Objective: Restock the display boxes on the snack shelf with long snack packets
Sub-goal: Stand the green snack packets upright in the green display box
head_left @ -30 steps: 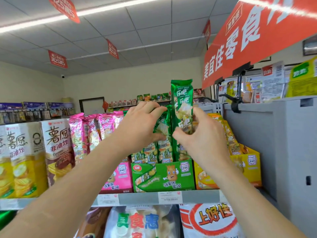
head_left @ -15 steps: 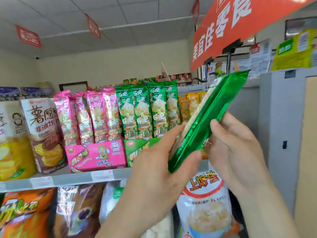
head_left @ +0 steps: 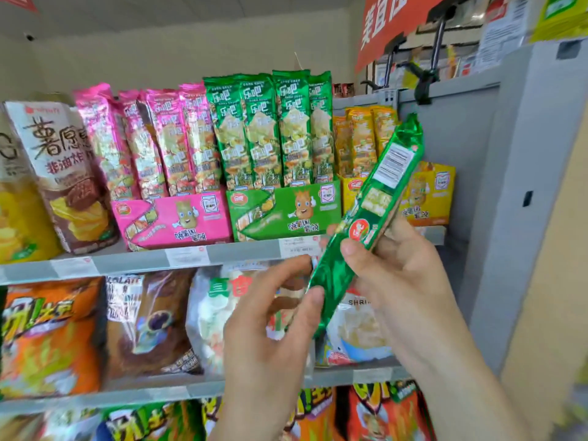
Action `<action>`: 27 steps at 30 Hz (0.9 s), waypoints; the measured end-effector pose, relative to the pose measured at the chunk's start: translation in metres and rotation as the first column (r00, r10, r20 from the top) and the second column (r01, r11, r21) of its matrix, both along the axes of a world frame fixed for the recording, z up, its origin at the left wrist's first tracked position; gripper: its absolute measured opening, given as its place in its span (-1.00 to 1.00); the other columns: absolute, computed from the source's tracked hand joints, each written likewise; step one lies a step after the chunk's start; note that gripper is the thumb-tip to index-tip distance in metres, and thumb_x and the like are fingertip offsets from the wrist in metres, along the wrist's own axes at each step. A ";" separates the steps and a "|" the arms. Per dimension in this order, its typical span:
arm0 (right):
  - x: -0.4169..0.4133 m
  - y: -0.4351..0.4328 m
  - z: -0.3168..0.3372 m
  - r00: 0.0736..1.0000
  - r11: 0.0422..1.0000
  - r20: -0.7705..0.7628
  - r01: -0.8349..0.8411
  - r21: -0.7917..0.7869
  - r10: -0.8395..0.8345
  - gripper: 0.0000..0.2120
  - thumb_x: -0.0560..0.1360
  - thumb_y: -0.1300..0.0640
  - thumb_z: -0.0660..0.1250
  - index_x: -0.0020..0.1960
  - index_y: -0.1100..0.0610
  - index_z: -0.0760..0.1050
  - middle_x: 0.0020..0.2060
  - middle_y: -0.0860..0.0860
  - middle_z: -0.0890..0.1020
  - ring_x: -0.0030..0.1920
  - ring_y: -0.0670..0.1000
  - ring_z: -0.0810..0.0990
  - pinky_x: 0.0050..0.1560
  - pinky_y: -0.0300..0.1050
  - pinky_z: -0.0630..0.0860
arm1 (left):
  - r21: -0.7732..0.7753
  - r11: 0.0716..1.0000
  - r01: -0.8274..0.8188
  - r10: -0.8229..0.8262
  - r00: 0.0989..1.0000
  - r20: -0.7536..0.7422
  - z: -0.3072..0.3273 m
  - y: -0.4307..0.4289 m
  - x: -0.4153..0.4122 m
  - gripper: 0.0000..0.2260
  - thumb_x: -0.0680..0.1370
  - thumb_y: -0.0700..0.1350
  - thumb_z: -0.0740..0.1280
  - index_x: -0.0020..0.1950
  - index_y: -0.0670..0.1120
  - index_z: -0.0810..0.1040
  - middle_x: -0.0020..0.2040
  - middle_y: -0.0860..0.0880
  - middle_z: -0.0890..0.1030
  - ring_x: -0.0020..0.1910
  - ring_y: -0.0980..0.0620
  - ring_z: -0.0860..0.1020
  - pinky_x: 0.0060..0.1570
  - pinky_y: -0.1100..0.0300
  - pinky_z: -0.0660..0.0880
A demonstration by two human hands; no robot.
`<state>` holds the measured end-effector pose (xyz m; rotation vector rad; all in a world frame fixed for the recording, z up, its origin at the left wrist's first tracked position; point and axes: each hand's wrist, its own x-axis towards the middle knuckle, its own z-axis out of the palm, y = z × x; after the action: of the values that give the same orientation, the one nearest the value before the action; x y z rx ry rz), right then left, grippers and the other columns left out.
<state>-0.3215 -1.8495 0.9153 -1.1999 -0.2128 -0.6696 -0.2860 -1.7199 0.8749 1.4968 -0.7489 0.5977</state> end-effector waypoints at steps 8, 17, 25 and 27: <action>-0.005 0.001 -0.011 0.994 0.995 0.034 -0.104 -0.006 0.104 -0.47 0.44 0.28 0.30 0.41 0.14 0.37 0.11 0.11 0.65 0.09 0.18 0.67 0.10 0.11 0.59 | -0.035 0.990 0.137 -0.141 0.937 -0.318 -0.013 0.015 -0.010 -0.71 0.28 -0.01 0.54 -0.02 0.11 0.66 -0.13 0.00 0.70 -0.14 0.10 0.65 -0.15 0.35 0.55; -0.006 0.005 -0.012 0.993 0.991 0.045 -0.111 0.077 0.108 -0.43 0.47 0.32 0.34 0.46 0.14 0.35 0.11 0.23 0.60 0.06 0.11 0.59 0.14 0.02 0.51 | 0.016 0.962 0.272 -0.246 0.890 -0.384 -0.020 0.027 -0.027 -0.45 0.17 -0.15 0.59 0.11 0.17 0.63 -0.05 -0.01 0.69 -0.07 0.07 0.65 -0.07 0.33 0.55; -0.006 0.023 -0.029 0.960 0.915 -0.021 0.258 -0.312 -0.278 -0.77 0.53 -0.13 0.23 0.14 -0.16 0.54 -0.04 -0.04 0.64 0.00 -0.02 0.64 0.08 0.23 0.57 | 0.301 0.910 -0.284 0.244 0.956 0.164 -0.030 0.029 -0.027 -0.39 0.25 -0.16 0.64 0.28 -0.10 0.57 0.02 0.06 0.56 -0.02 0.22 0.52 0.06 0.50 0.39; -0.009 0.026 -0.031 0.969 0.922 -0.036 0.221 -0.318 -0.245 -0.70 0.54 -0.19 0.22 0.03 0.02 0.54 -0.12 0.13 0.64 -0.11 0.12 0.64 -0.02 0.32 0.55 | 0.310 0.891 -0.330 0.266 0.936 0.233 -0.036 0.030 -0.028 -0.44 0.29 -0.15 0.62 0.26 -0.11 0.56 0.04 0.00 0.52 0.01 0.18 0.49 0.11 0.50 0.34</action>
<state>-0.3300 -1.8233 0.8844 -1.5697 -0.1147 -0.8170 -0.3138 -1.6895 0.8394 1.9233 -0.7995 0.8824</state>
